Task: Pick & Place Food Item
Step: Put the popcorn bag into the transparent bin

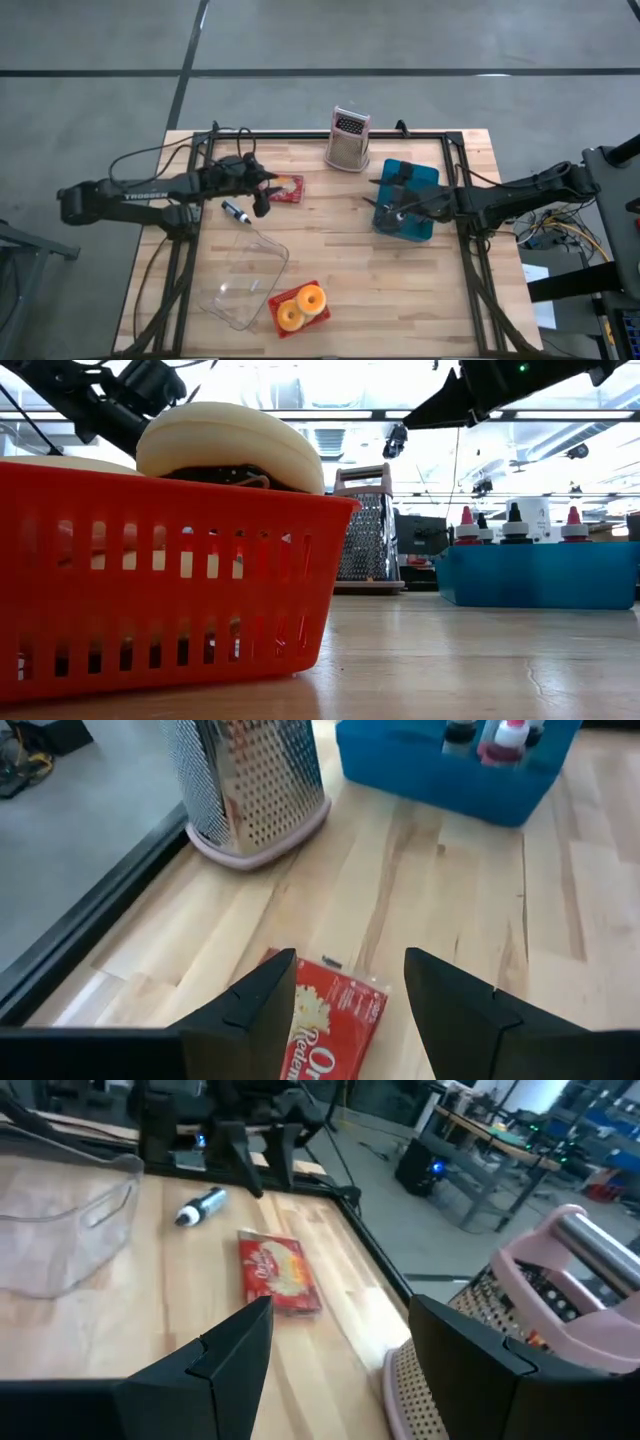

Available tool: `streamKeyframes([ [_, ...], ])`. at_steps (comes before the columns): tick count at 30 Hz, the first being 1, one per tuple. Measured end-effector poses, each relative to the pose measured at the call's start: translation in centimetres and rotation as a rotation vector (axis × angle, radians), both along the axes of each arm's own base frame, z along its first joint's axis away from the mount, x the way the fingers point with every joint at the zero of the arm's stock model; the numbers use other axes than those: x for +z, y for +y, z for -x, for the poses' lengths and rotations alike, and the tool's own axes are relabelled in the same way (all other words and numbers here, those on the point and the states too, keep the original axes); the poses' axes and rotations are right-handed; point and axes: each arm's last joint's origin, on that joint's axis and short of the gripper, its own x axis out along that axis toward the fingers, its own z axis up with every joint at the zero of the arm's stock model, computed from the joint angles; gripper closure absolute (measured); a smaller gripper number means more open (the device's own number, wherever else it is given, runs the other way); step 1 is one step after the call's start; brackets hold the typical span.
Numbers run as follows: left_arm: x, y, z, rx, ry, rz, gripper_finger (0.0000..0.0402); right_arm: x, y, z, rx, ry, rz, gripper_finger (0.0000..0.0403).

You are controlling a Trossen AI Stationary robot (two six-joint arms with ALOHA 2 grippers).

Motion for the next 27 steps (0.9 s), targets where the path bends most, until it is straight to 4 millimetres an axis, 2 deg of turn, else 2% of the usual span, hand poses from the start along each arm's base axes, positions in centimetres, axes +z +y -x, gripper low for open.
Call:
streamKeyframes([
  [5,-0.5,0.4,-1.1,-0.012,0.066,0.008,0.0211,-0.2,0.0,0.1,0.012,0.016,-0.007,0.0172],
  [11,-0.4,1.5,-4.1,-0.041,0.234,0.030,0.0211,-0.4,0.0,0.2,0.011,0.039,-0.009,0.0172],
  [20,0.0,3.7,-9.4,-0.027,0.500,0.109,0.0211,-0.5,-0.1,0.8,-0.005,0.068,-0.027,0.0172],
  [23,0.1,4.4,-10.4,-0.060,0.610,0.114,0.0211,-0.4,-0.1,1.2,-0.005,0.082,-0.025,0.0172],
  [27,0.5,6.3,-11.4,-0.056,0.706,0.144,0.0211,-0.3,-0.2,1.8,0.000,0.095,-0.026,0.0172],
])
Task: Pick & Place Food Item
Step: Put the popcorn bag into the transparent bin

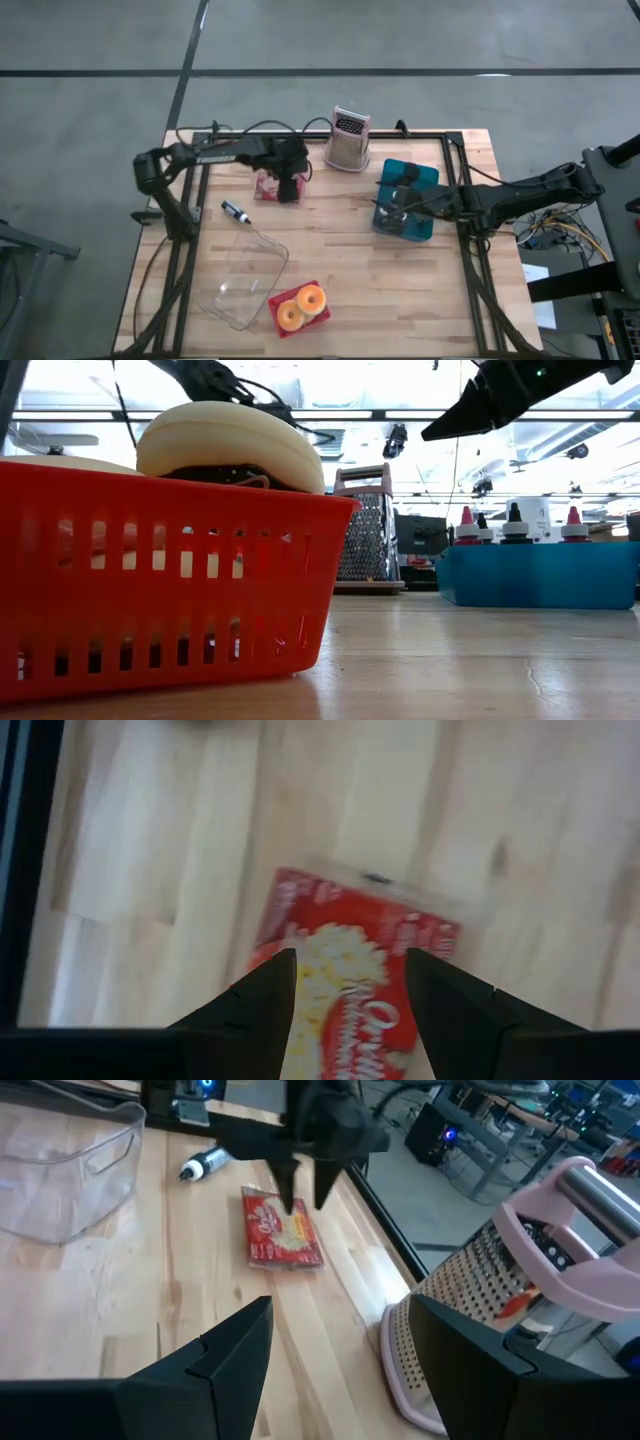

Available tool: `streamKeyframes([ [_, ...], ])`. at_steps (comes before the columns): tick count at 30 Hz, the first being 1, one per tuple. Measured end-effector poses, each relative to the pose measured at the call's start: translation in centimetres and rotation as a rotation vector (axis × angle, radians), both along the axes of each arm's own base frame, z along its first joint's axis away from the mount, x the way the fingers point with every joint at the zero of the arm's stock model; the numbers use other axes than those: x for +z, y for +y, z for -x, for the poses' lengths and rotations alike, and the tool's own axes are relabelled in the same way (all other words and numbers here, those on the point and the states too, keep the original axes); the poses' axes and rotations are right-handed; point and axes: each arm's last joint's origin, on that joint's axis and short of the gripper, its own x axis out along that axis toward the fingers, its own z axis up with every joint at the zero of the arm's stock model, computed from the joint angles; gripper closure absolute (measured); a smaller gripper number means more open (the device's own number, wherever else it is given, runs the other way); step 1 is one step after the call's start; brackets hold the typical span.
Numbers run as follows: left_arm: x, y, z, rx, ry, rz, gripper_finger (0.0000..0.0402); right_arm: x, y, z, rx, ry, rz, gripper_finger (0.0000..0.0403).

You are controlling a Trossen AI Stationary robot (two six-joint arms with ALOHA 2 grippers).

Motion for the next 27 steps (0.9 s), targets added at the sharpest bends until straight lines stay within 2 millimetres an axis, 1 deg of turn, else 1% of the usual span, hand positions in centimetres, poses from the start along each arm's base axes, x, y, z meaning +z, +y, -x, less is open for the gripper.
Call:
streamKeyframes([
  [4,0.2,2.4,-0.6,0.007,0.017,0.050,0.0211,0.0,0.0,0.4,0.001,-0.003,-0.009,0.0172],
  [8,-0.1,4.7,-0.7,-0.029,-0.009,0.160,0.0211,0.0,0.0,0.6,0.024,-0.005,-0.017,0.0172],
  [11,-0.4,6.2,-0.5,-0.032,-0.044,0.227,0.0211,-0.1,0.0,0.7,0.026,-0.003,-0.019,0.0172],
  [17,-1.4,8.4,0.6,0.047,-0.029,0.261,0.0211,-0.3,0.0,0.7,0.029,0.009,-0.013,0.0172],
  [19,-1.8,8.6,0.9,0.072,-0.005,0.284,0.0211,-0.4,0.0,0.7,0.030,0.012,-0.010,0.0172],
  [22,-2.5,8.3,1.0,0.078,0.027,0.340,0.0211,-0.4,0.0,0.7,0.030,0.012,-0.009,0.0172],
  [24,-2.7,7.6,0.8,0.057,0.025,0.376,0.0211,-0.4,0.0,0.7,0.030,0.010,-0.009,0.0172],
  [27,-2.9,6.1,0.0,-0.010,0.037,0.380,0.0211,-0.4,0.0,0.7,0.031,0.012,-0.006,0.0172],
])
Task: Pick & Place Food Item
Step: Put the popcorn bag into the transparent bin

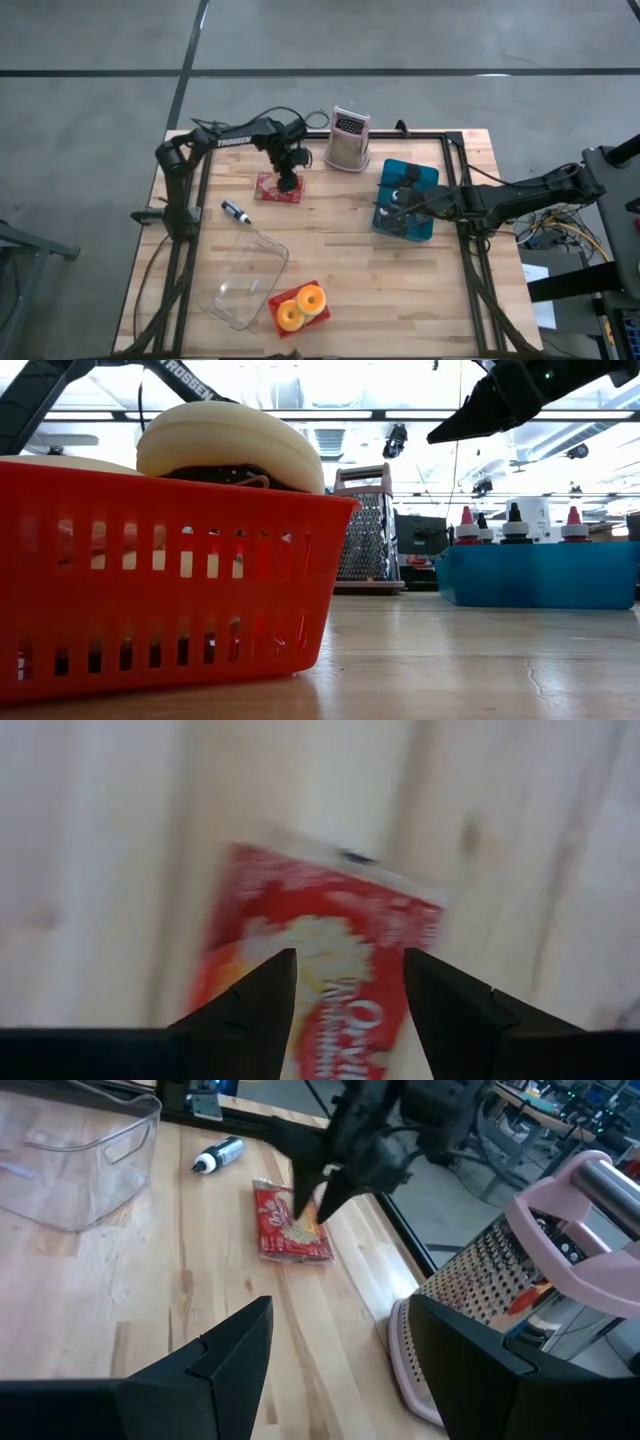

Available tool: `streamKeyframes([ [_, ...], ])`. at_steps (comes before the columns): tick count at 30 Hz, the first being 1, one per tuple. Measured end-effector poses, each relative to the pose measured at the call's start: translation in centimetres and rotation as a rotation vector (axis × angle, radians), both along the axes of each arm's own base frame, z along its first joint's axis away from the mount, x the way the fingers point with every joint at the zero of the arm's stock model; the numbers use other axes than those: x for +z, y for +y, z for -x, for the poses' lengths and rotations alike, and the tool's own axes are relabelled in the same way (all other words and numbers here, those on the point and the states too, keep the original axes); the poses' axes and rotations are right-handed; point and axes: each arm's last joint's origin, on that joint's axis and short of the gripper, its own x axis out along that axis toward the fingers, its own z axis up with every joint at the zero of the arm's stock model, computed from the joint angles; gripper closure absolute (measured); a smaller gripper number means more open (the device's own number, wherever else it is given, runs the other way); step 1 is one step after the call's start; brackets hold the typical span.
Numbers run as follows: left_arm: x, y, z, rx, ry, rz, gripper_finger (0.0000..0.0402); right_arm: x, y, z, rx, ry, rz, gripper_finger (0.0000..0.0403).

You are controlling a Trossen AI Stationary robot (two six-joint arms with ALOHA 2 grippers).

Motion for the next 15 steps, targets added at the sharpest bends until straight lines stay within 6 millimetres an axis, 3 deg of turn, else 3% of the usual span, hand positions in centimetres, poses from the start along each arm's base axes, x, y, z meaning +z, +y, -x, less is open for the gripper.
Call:
streamKeyframes([
  [4,-0.1,-2.1,-1.1,-0.116,0.008,-0.027,0.0211,0.0,0.0,0.0,-0.001,0.000,0.001,0.0172],
  [7,-0.1,-2.9,-1.8,-0.162,0.053,-0.158,0.0211,0.0,0.0,0.0,-0.001,0.000,0.001,0.0172],
  [10,-0.1,-2.6,-2.1,-0.141,0.088,-0.293,0.0211,0.0,0.0,0.0,-0.001,0.000,0.001,0.0172],
  [15,-0.1,-1.3,-1.8,-0.082,0.057,-0.291,0.0211,0.0,0.0,0.0,-0.002,0.000,0.001,0.0172],
])
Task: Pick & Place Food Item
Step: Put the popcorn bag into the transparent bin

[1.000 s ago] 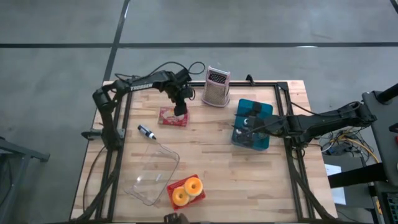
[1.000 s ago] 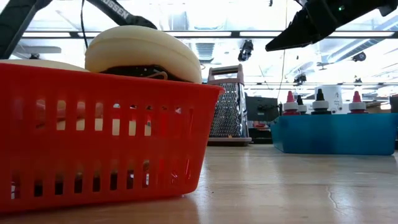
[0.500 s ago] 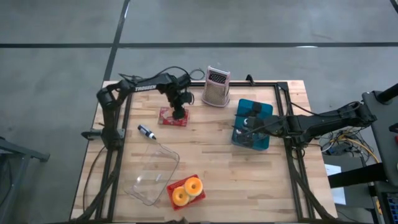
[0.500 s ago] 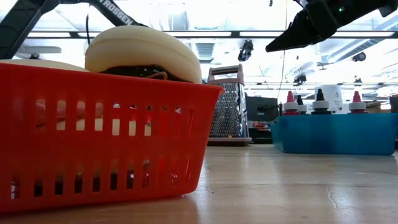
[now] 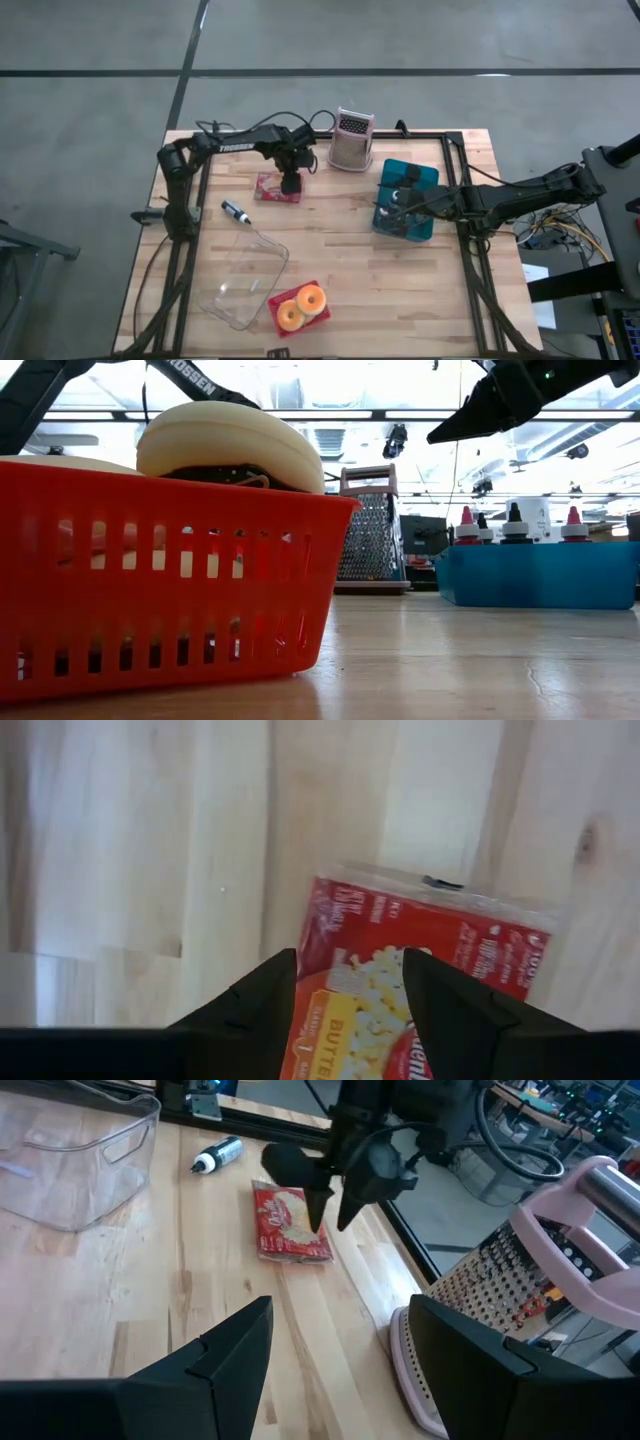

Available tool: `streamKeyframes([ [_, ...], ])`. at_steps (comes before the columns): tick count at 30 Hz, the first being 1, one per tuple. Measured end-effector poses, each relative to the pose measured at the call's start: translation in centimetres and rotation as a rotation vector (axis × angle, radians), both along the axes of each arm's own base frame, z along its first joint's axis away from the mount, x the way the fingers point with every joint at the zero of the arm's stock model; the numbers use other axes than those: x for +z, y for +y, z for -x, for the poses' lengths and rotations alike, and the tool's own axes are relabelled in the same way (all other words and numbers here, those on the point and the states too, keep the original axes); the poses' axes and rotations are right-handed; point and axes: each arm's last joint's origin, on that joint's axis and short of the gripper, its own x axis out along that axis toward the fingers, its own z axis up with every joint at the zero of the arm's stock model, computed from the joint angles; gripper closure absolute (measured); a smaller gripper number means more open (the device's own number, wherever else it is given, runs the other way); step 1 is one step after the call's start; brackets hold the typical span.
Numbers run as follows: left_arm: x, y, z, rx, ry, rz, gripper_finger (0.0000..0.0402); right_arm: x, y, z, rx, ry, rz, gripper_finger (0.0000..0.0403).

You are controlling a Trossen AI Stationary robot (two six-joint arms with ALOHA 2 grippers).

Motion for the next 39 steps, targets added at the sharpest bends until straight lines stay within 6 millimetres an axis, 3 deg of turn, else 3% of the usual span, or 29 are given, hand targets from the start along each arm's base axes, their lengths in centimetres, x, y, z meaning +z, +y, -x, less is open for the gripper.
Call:
streamKeyframes([
  [8,-1.0,1.4,1.2,0.068,-0.018,0.190,0.0211,0.0,0.0,0.0,0.001,0.001,0.003,0.0172],
  [17,-3.0,0.8,1.4,0.105,0.083,0.292,0.0211,0.0,0.0,0.0,0.000,-0.002,0.003,0.0172],
  [22,-4.0,-0.2,1.2,0.081,0.099,0.424,0.0211,0.0,0.0,0.0,0.001,-0.003,0.003,0.0172],
  [30,-4.2,-2.0,0.2,-0.003,0.085,0.476,0.0211,0.0,0.0,0.0,0.001,-0.003,0.003,0.0172],
  [39,-3.9,-5.2,-2.8,-0.154,-0.042,0.469,0.0211,0.0,0.0,0.0,0.001,-0.004,0.003,0.0172],
])
